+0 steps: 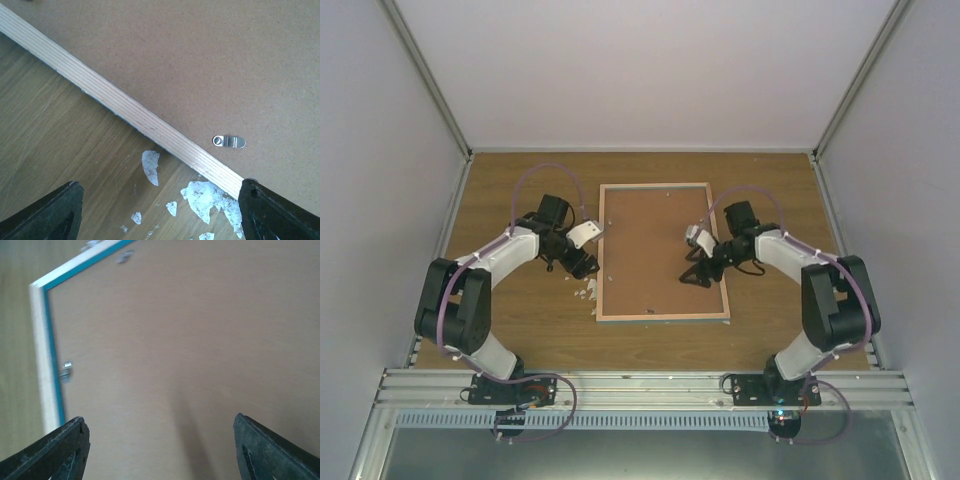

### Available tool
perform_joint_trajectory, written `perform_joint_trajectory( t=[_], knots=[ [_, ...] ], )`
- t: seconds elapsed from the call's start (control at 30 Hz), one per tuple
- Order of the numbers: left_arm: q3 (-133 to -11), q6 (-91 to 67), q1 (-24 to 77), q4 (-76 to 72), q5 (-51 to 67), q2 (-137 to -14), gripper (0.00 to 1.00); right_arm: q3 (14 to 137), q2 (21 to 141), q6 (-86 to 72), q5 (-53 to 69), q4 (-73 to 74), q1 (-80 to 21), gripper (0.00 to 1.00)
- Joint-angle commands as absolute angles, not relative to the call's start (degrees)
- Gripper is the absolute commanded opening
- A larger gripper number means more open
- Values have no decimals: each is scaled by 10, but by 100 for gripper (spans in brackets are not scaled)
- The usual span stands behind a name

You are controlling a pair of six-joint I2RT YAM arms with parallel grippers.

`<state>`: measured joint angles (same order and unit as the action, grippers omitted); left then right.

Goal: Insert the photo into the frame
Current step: Install the photo frame at the center of the board.

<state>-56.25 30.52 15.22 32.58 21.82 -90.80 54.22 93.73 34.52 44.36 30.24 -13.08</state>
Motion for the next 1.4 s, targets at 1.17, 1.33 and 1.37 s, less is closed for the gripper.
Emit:
perform_joint_trajectory(
  t=[1.17,1.33,1.37],
  knots=[
    [-606,233,45,319,286,-901,80,440,969,413,168,129,-486,15],
    [-601,235,34,322,286,-901,80,489,981,360,163,101,-512,9],
    [-602,235,32,323,287,-903,80,506,989,350,162,100,-517,10]
  ],
)
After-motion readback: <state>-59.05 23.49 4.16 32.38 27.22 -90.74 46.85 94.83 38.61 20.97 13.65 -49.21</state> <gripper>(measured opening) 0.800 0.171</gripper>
